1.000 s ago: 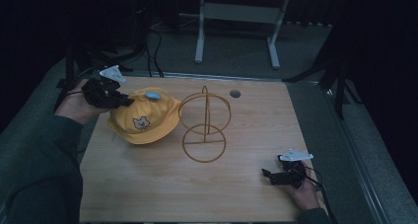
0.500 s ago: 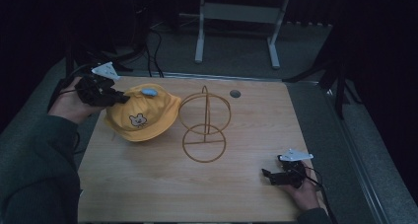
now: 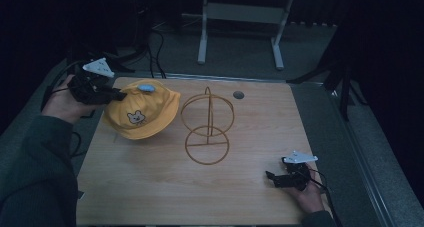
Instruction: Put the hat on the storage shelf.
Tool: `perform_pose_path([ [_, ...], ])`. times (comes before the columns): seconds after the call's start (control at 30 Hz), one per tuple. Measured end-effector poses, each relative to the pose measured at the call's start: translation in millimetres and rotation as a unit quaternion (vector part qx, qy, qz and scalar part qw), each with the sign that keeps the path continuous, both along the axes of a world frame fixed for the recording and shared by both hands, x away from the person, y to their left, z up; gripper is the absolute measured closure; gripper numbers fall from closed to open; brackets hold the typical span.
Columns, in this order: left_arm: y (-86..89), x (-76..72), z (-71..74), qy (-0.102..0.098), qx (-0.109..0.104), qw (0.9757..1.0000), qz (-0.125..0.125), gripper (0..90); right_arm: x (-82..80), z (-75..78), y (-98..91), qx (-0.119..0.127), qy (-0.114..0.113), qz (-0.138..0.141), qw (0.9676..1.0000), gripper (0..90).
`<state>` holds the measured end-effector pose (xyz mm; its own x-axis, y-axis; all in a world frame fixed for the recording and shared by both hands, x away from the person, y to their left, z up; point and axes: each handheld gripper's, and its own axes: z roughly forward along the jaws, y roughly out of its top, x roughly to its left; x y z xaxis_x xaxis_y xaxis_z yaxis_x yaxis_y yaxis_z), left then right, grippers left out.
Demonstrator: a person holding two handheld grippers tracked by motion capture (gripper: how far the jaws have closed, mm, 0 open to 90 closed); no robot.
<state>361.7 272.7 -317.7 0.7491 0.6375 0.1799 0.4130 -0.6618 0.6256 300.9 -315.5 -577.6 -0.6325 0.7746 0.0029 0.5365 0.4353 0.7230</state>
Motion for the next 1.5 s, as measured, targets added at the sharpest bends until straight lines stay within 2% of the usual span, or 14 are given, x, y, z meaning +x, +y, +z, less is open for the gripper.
perform_pose_path([
  [0.57,2.0,-2.0,14.3,-0.022,-0.009,0.9997,0.004,85.0,0.0,0.0,0.0,0.000,0.000,0.000,1.0000,11.2],
  [0.93,4.9,-3.5,22.1,-0.028,-0.020,0.9994,0.005,85.0,-0.1,0.1,0.0,0.000,0.001,0.000,1.0000,11.2],
  [1.5,-1.5,-6.5,35.0,-0.038,-0.033,0.9986,-0.013,85.0,0.0,0.1,-0.1,-0.001,0.001,0.000,1.0000,11.2],
])
